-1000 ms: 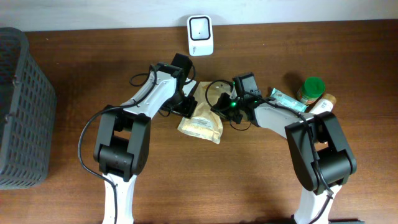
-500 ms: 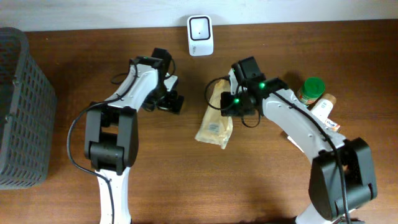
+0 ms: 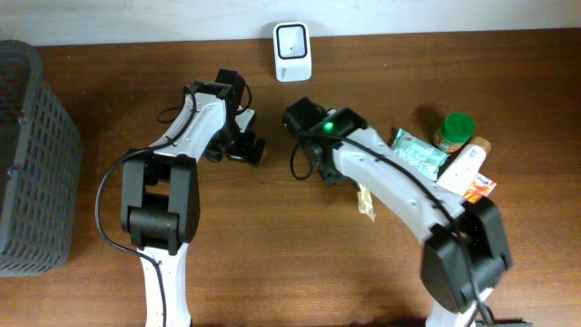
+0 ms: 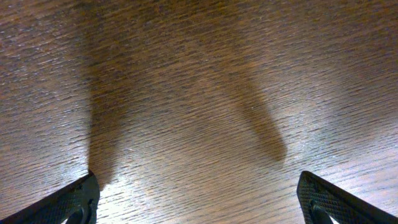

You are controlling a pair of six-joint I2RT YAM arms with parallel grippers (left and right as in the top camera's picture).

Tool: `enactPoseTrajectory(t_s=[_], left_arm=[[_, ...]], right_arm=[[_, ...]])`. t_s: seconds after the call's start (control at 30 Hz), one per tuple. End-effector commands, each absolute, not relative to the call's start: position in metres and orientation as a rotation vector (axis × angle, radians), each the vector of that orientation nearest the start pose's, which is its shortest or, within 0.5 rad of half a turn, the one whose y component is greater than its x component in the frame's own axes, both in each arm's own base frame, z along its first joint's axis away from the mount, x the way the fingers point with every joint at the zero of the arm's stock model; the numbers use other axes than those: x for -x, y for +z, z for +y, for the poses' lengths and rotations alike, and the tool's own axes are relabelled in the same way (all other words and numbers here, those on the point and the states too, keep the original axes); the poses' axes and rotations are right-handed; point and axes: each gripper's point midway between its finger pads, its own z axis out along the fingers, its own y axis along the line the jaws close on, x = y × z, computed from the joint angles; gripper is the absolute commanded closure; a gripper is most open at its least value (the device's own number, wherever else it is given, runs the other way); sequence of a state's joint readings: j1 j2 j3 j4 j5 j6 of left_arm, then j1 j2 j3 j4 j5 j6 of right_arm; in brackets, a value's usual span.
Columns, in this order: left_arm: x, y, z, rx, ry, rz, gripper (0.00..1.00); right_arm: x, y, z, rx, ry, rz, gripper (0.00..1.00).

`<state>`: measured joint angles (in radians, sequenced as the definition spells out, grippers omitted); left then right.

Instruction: Scan the item barcode

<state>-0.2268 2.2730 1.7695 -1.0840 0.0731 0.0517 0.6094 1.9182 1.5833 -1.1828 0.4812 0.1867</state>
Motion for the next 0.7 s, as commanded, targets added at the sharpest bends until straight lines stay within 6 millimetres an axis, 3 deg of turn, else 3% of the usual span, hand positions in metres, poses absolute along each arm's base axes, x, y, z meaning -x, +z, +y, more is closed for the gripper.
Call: enactPoseTrajectory(t_s=[0.0,0.03,0.1,0.2,0.27,0.33,0.4,0.5,0.57,0.67], left_arm=[[-0.413,-0.015,-0.110,-0.450,-0.136,3.167,0.01],[-0.413,-0.015,-0.110,-0.450,-0.136,3.165,0.01],[-0.413,-0.015,-0.110,-0.450,-0.136,3.164,0.01],[-0.414,-0.015,-0.108,-0.449,-0.124,3.165,0.01],[-0.414,-0.015,-0.106,-0.439,-0.124,3.166,0.01],[-0.415,-0.015,-0.101,-0.423,-0.126,3.168,0.01],[-0.416,-0.015,-0.097,-0.405,-0.126,3.170,0.00],[-0.417,-0.015,-0.092,-0.384,-0.131,3.174,0.02],[-0.414,-0.014,-0.100,-0.382,-0.209,3.179,0.06],[-0.407,-0.011,-0.116,-0.377,-0.374,3.186,0.15]], right_arm=[[-0.346,0.101,0.193,0.668,-0.491,2.766,0.96],[-0.342,0.100,0.214,0.709,-0.430,2.736,0.96],[-0.336,0.100,0.234,0.759,-0.391,2.702,0.94],[-0.315,0.094,0.269,0.869,-0.202,2.726,0.60],[-0.298,0.091,0.292,1.005,-0.007,2.743,0.56],[-0.291,0.090,0.300,1.044,0.098,2.759,0.56],[-0.292,0.094,0.299,1.021,0.167,2.781,0.55],[-0.308,0.109,0.278,0.903,0.275,2.834,0.50],[-0.324,0.117,0.249,0.769,0.356,2.890,0.47],[-0.340,0.114,0.208,0.646,0.456,2.957,0.45]])
